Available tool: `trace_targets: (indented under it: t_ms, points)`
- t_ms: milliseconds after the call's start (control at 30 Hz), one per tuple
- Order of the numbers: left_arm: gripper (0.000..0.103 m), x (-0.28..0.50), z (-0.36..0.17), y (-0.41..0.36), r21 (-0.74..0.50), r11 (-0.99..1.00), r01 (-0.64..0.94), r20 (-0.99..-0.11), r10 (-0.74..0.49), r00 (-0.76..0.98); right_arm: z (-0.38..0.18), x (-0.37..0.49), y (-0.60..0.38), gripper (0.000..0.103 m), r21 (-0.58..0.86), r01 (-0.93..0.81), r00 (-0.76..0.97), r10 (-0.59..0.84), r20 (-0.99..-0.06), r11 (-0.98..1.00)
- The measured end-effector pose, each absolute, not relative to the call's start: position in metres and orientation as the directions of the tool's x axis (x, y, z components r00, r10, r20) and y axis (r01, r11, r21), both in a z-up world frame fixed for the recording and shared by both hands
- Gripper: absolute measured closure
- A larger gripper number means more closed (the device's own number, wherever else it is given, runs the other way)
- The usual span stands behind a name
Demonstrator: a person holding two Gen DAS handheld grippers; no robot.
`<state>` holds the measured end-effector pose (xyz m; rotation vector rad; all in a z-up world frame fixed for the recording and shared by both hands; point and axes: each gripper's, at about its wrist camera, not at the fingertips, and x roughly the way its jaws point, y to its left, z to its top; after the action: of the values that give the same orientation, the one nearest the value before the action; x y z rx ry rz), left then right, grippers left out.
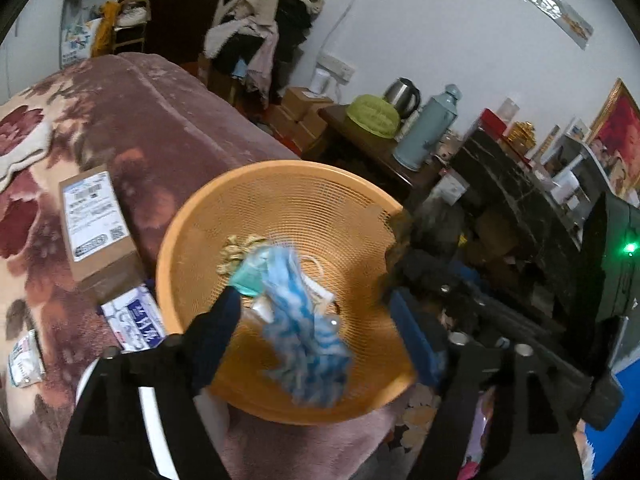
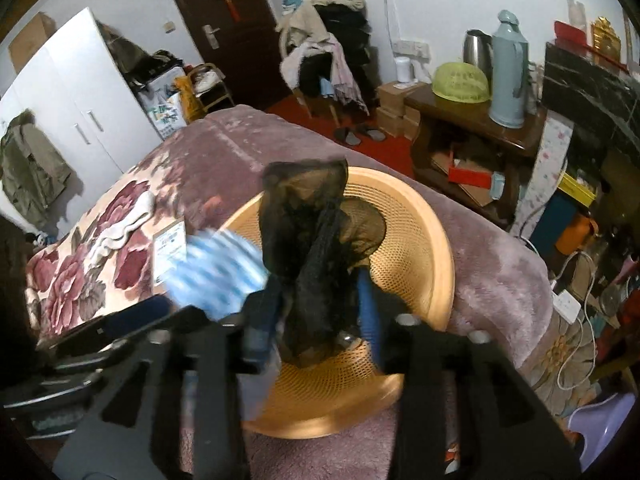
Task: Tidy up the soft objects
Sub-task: 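Open both tools to drop the cloth and scrunchie into the basket, then move both tools back over the blanket toward the blue packet and red sponge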
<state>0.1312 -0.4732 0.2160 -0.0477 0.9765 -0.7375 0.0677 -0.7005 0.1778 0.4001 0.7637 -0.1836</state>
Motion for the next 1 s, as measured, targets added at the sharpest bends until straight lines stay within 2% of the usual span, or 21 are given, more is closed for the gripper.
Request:
trace_targets:
  t_ms: [33,167,300,1000]
  points:
    - [0.006,0.133,0.216,-0.469,-0.351,0.764,0.542,-0.736,-0.583,0.345,0.178,0.067,-0.702,0.020,0.281,0.321,0.711,-0.034,-0.702,0.905]
    - [0.001,0.132,0.219,-0.458,-0.298,0.793,0.532,-0.738,-0.545,0.399,0.180,0.063,-0.703,0.015,0.273,0.338,0.714,-0.056,-0.698,0.901]
    - [0.001,0.128,0.221,-0.450,-0.250,0.811,0.530,-0.744,-0.511,0.431,0.177,0.062,-0.697,0.000,0.254,0.330,0.705,-0.058,-0.707,0.909]
    - [0.001,0.101,0.247,-0.349,-0.254,0.855,0.453,-0.705,-0.484,0.519,0.192,0.051,-0.620,0.000,0.194,0.200,0.712,-0.006,-0.703,0.960]
